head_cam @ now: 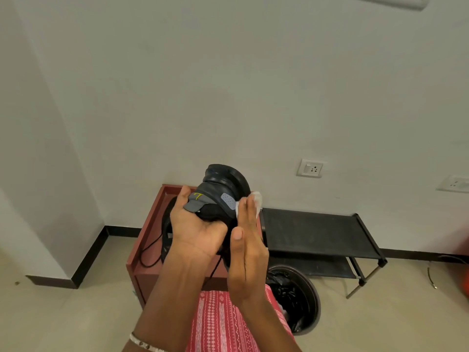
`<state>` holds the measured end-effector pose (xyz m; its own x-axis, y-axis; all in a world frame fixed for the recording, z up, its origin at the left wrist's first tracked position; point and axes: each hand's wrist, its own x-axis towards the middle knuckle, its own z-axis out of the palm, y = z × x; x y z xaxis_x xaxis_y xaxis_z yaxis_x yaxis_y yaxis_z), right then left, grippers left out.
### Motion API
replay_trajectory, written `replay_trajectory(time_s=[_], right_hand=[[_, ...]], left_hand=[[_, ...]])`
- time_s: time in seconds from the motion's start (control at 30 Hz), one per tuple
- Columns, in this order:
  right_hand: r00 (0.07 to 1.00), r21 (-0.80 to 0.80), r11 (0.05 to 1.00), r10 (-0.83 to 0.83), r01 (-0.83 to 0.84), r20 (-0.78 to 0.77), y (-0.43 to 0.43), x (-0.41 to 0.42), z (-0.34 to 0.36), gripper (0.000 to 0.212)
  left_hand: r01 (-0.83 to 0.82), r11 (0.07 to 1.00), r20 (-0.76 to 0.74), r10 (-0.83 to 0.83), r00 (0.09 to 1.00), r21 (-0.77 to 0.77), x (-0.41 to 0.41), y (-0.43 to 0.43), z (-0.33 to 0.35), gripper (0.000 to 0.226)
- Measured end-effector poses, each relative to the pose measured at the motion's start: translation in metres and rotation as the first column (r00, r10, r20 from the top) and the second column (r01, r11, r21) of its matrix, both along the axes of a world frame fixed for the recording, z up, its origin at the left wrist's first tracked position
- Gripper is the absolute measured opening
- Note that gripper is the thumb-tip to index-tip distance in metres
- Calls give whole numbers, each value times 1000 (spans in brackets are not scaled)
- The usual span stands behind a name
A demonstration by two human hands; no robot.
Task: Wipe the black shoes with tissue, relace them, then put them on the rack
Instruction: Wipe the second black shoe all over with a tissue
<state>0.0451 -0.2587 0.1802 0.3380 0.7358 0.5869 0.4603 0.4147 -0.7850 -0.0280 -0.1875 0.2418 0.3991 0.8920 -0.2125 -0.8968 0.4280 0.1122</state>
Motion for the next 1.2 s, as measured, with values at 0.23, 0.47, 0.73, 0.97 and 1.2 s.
replay_trajectory(time_s=[0.23,0.47,0.73,0.97,1.2], right_hand=[[986,90,996,-1,-14,166,19,5,33,58],[1000,5,1000,-26,26,6,-7,4,-15,50],[984,118,978,-177,173,24,9,-12,22,51],[972,240,956,-201,167,125,6,2,4,43],[972,81,969,-233,232,2,3,21,-2,30]], left_hand=[[59,998,-74,-57,996,23,0,-7,14,61],[-47,997,32,49,998,-65,-10,2,12,36],[0,1000,-74,-1,997,-7,-1,3,1,51],[-41,997,-43,38,998,-71,-7,6,3,37],[-49,995,-1,49,999,-89,1,11,1,28]])
